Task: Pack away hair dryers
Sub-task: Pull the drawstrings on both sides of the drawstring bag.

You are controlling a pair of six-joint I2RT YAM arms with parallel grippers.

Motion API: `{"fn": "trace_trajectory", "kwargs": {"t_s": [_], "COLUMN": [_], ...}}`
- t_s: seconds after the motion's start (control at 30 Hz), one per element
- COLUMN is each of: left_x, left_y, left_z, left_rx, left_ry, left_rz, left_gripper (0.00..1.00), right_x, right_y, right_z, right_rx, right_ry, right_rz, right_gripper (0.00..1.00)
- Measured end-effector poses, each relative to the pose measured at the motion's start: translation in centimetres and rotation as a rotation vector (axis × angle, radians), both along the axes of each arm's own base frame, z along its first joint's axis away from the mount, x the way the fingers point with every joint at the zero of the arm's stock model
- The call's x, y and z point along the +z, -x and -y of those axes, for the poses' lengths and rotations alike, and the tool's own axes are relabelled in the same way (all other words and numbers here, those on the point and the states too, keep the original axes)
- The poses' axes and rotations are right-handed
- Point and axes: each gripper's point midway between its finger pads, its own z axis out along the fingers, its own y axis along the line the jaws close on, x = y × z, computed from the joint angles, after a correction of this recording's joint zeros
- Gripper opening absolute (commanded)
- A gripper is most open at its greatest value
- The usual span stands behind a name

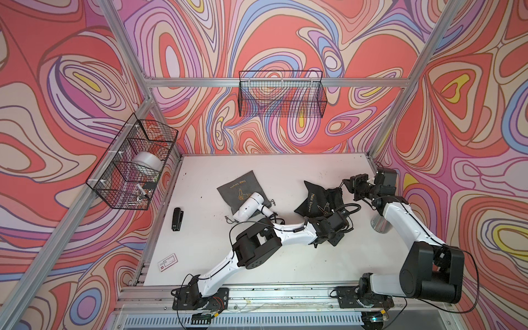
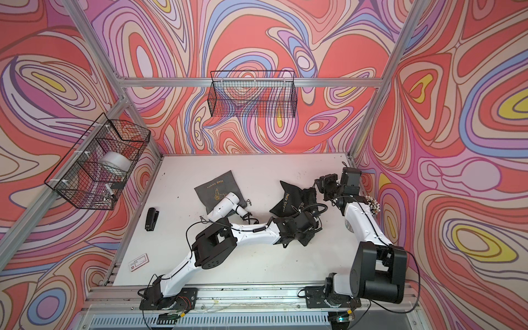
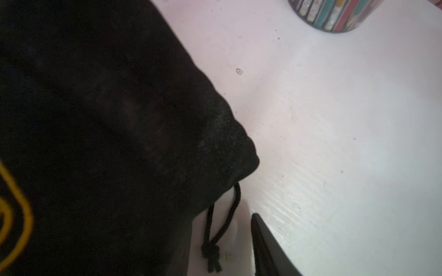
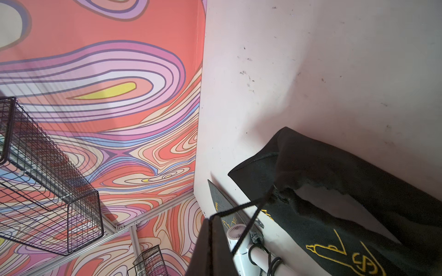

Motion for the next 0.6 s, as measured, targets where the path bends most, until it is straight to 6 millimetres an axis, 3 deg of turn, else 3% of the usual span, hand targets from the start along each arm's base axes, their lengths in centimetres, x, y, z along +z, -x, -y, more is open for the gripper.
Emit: {"fn": "trace_trajectory", "kwargs": {"t_s": [0.07,0.2,0.43,0.6], "left_x": [-0.1,-0.3,-0.3,-0.4], "left_y": [-0.1,-0.1,0.3,1.5], "left_z": [0.0,-0.1,-0.9,-4.6], "left_rx": [0.000,-0.004,-0.005,0.016], "left_ry": [-0.003,-0.005,0.017,-0.005], "left_rz": [0.004,0.008,0.018,-0.002], "left_gripper": [0.22,0.01,0.00,0.00], "right_x": [0.0,0.0,-0.2,-0.5], "right_y": [0.0,0.0,-0.1,-0.7], "right_z": [0.0,0.0,0.1,1.2], "right_rx": [0.001,0.000,-0.002,-0.027], "right_ry": [0.000,0.000,0.000,0.003], "right_rz": [0.001,0.001,-0.004,-0.020], "right_gripper": [0.00,0.00,0.00,0.00]}}
